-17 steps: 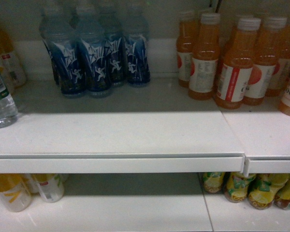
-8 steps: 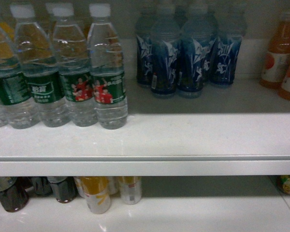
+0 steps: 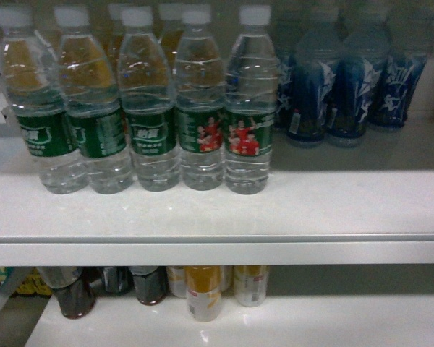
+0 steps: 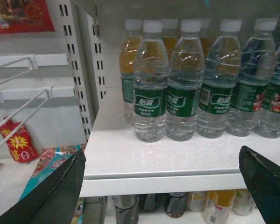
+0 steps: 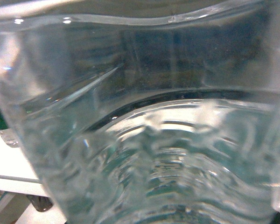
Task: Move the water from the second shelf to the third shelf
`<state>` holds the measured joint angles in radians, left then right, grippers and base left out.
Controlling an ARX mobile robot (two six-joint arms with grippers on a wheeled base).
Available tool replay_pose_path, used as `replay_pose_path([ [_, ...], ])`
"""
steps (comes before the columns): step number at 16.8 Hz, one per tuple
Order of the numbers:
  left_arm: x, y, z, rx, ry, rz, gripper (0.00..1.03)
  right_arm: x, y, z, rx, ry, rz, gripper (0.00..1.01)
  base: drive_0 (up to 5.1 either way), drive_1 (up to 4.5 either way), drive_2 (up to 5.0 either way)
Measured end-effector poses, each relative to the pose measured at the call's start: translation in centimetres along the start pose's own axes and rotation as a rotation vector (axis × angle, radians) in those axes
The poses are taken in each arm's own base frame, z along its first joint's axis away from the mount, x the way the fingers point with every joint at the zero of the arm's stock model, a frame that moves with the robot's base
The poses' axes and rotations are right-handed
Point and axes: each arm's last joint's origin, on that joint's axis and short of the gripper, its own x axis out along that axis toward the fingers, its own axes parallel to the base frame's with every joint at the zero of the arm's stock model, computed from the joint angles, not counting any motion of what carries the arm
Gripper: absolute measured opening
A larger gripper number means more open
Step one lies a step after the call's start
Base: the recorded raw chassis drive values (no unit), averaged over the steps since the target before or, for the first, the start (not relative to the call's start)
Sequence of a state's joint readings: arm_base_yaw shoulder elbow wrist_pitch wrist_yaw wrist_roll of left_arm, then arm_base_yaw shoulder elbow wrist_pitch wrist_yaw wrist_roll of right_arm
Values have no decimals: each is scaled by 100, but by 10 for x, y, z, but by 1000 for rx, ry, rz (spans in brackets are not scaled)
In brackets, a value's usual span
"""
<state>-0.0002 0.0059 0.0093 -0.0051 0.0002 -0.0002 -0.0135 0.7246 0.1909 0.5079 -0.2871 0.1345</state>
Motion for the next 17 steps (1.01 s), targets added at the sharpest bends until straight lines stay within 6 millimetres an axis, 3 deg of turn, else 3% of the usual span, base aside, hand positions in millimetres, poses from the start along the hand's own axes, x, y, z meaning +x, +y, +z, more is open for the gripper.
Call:
replay_pose_path([
  [7, 0, 0, 0, 0, -1, 1, 98, 0, 0, 0, -1, -2, -1, 42, -495, 246, 246],
  [17, 0, 0, 0, 0, -2, 2, 98, 0, 0, 0, 0, 0, 2, 42, 0, 0, 0],
])
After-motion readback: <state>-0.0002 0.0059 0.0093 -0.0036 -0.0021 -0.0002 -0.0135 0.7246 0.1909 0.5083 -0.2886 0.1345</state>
